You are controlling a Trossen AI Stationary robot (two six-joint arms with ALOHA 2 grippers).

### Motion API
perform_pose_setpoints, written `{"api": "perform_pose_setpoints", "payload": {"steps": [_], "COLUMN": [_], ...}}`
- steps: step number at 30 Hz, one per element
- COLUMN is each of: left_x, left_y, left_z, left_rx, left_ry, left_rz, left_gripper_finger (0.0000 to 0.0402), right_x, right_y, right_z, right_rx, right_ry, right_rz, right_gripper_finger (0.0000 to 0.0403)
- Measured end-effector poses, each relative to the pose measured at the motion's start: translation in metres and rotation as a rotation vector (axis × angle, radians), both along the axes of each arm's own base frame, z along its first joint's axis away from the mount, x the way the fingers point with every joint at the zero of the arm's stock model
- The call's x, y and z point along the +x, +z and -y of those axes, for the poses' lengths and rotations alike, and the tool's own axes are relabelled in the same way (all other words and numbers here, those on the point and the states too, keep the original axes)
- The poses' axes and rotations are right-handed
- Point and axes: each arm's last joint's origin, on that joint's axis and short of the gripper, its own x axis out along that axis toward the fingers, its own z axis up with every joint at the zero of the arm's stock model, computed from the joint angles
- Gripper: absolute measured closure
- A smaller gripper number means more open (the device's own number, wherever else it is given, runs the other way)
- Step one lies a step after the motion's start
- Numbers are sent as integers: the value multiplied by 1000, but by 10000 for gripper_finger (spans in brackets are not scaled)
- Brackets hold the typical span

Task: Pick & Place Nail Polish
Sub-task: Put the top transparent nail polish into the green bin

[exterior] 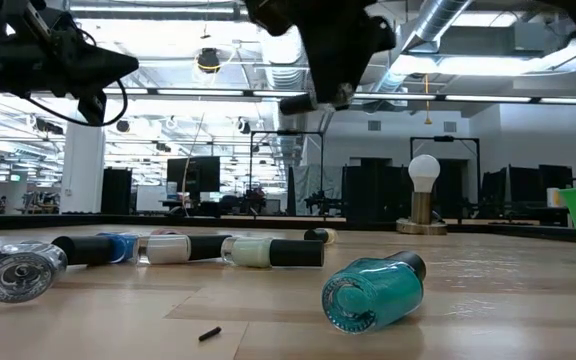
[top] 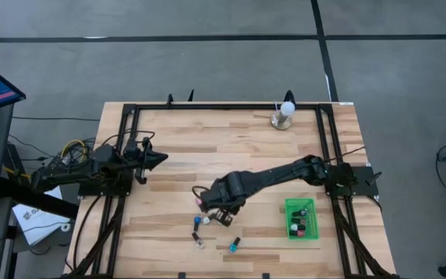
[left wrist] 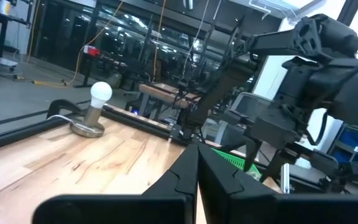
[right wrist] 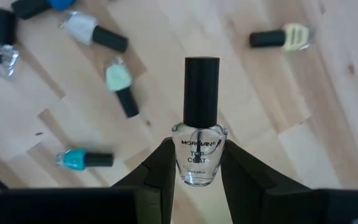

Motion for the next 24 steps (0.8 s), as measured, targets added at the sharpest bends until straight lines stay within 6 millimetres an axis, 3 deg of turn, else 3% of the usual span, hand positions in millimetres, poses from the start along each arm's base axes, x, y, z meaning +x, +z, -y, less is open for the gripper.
{"api": "perform_pose_setpoints", "payload": {"steps": [6, 17, 24], "left_x": [0, 0, 0], "left_y": [0, 0, -11], "left_z": [0, -2, -4], "left_rx": [0, -1, -23], "left_ry": [0, 24, 79], "left_rz": [1, -4, -111], "left_gripper_finger": [400, 400, 401], "right_x": [-3, -3, -2], "right_y": [0, 0, 0], "right_z": [-11, -10, -7], "right_rx": [1, -4, -18], "right_ry": [-24, -25, -35], "right_rz": [2, 3, 8], "right_gripper_finger": [309, 309, 309]}}
